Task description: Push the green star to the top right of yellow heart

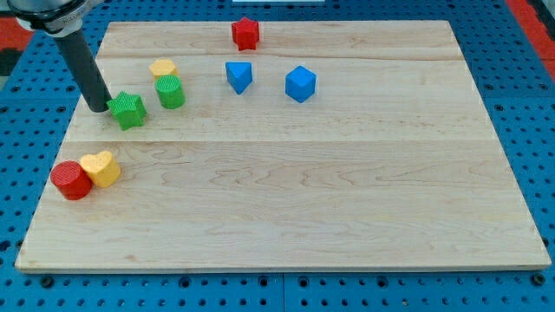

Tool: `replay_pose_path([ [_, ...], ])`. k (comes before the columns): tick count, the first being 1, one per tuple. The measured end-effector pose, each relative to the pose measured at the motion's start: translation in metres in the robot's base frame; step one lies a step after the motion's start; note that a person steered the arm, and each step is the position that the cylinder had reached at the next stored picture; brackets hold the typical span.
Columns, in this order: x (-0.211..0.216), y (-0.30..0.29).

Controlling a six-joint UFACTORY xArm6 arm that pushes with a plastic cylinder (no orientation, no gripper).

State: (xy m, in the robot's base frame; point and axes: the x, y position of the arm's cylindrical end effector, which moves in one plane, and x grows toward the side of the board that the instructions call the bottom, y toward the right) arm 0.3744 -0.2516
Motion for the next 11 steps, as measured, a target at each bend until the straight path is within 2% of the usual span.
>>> replay_pose_path([
  [2, -0.028, -0.02],
  [4, -0.032, 0.02],
  [6, 0.022, 0.04],
  [7, 0.035, 0.04],
  [9, 0.01, 0.045],
  [11, 0.054, 0.062],
])
